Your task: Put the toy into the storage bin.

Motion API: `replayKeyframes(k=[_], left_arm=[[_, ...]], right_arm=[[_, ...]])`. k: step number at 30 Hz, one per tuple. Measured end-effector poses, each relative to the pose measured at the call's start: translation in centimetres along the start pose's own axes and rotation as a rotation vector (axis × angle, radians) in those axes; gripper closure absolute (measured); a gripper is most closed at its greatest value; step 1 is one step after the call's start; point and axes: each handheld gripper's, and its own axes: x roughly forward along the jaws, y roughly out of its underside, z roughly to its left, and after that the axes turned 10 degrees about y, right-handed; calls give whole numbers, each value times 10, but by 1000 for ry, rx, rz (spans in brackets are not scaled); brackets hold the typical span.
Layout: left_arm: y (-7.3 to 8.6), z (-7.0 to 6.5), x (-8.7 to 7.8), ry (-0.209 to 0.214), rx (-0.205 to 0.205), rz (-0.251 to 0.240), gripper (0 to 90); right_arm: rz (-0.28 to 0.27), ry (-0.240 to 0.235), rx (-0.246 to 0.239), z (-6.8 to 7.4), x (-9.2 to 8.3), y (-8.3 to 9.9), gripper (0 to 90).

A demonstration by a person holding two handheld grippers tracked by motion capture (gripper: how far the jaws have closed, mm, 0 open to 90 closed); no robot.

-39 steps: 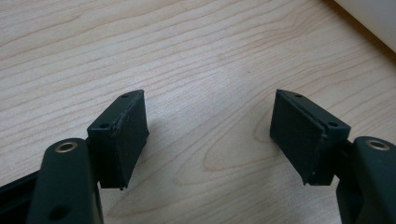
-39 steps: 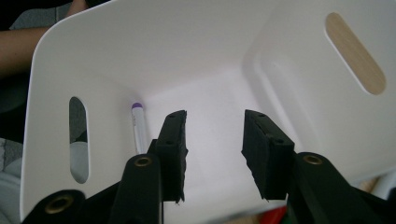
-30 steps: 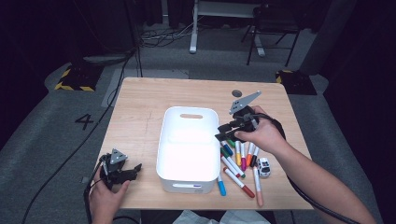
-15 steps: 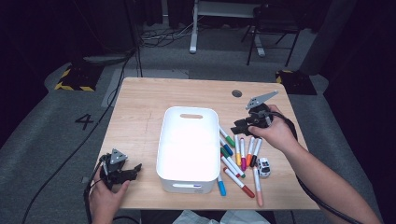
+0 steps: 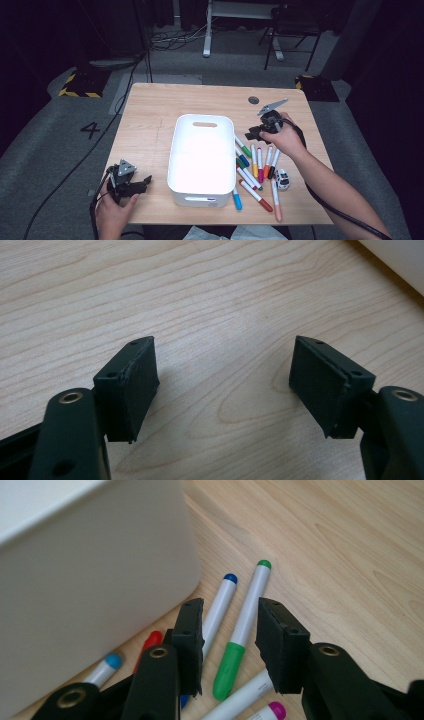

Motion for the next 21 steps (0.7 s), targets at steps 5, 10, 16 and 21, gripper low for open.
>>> replayKeyframes(k=[5,10,16,21], left_arm=[[0,0,0,-7,-6,1,275],[0,-3,2,18,11,33,109],[0,-3,2,18,11,34,109],[0,-3,2,19,10,32,109]], right_arm=[[18,11,8,-4,24,4,645],[27,22,8,-7,45,9,650],[39,43,6,-7,62,13,653],[59,59,15,-5,71,15,654]])
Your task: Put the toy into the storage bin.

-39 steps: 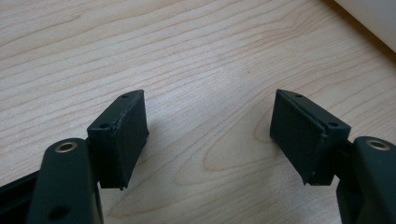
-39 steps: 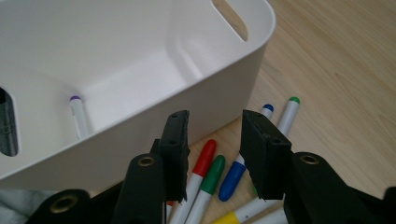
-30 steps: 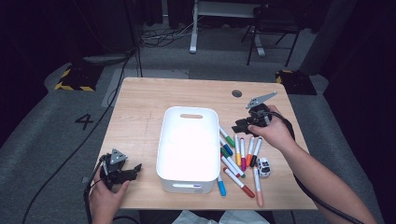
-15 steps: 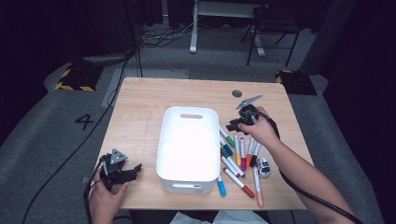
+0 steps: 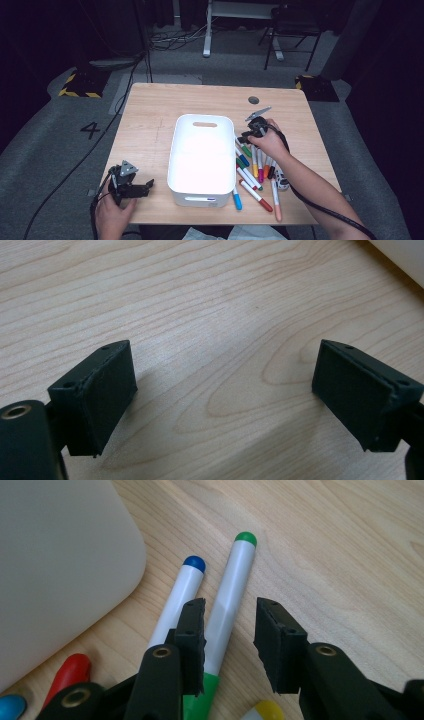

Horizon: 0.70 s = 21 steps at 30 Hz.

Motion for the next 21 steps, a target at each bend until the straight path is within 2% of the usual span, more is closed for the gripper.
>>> replayKeyframes(k=[8,17,21], left_arm=[[0,0,0,-2,0,1,111],[-1,0,0,-2,-3,4,111],[-1,0,0,-2,-3,4,111]], right_arm=[[19,6,20,5,9,3,663],[23,13,19,11,15,3,697],[24,36,27,13,15,3,726]])
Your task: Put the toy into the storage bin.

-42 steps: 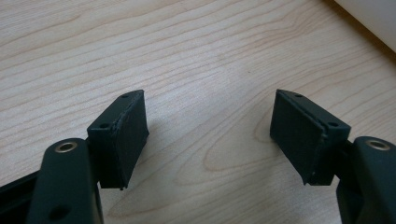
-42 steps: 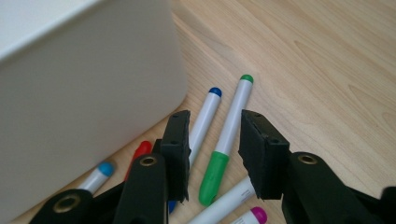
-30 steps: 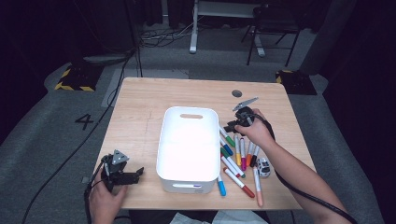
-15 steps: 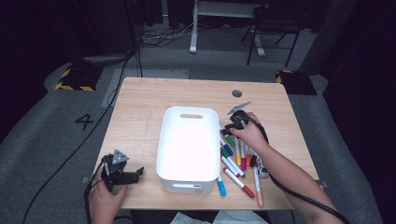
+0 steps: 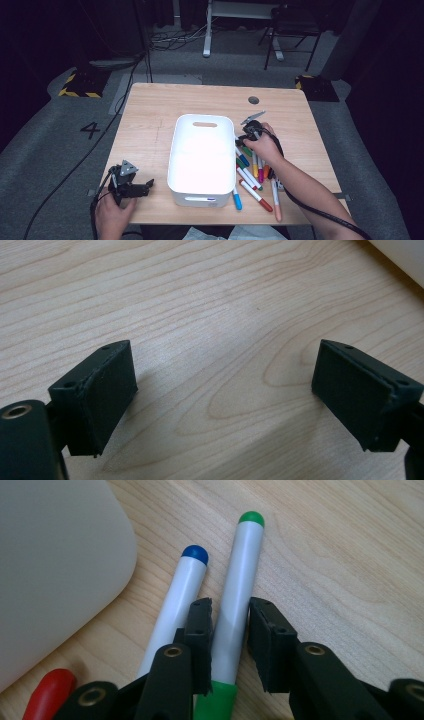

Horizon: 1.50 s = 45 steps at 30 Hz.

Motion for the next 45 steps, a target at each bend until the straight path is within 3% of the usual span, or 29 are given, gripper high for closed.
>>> replayKeyframes(k=[5,14,22,26,27,35,36,39,45], left_arm=[[0,0,0,0,-1,-1,111],[0,0,0,0,-1,-1,111],[0,0,0,0,-1,-1,111],[0,0,0,0,-1,-1,111],[0,0,0,0,-1,-1,111],[0,0,0,0,-1,-1,111],[0,0,0,0,2,-3,111],[0,0,1,4,3,-2,111],[-1,0,1,-4,6,-3,112]], right_arm=[[2,23,18,1,1,0,763],[-12,23,59,5,2,-2,768],[-2,32,49,5,-6,-8,770],[-4,22,75,5,-16,-10,770],[-20,19,54,4,-18,-11,770],[-50,-15,65,6,-47,-17,770],[-64,-15,48,5,-51,-18,770],[-69,-31,69,7,-64,-19,770],[-102,-39,42,8,-89,-20,770]])
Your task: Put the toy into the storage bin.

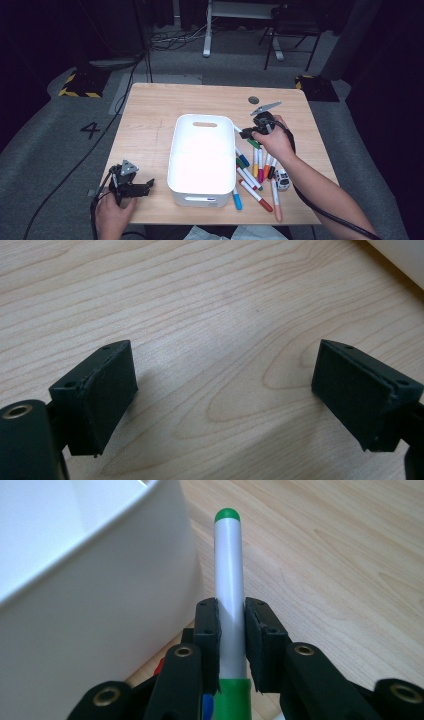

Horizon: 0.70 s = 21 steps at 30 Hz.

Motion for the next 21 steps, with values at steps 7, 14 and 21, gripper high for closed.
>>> replayKeyframes(k=[7,14,21], left_arm=[[0,0,1,0,-2,-2,114],[-1,0,1,2,-2,-1,114],[-1,0,1,3,-3,-1,114]], right_arm=[[-25,-21,-16,4,-25,-4,770],[-55,-37,-6,4,-46,-3,770],[-75,-24,-15,2,-67,-10,770]])
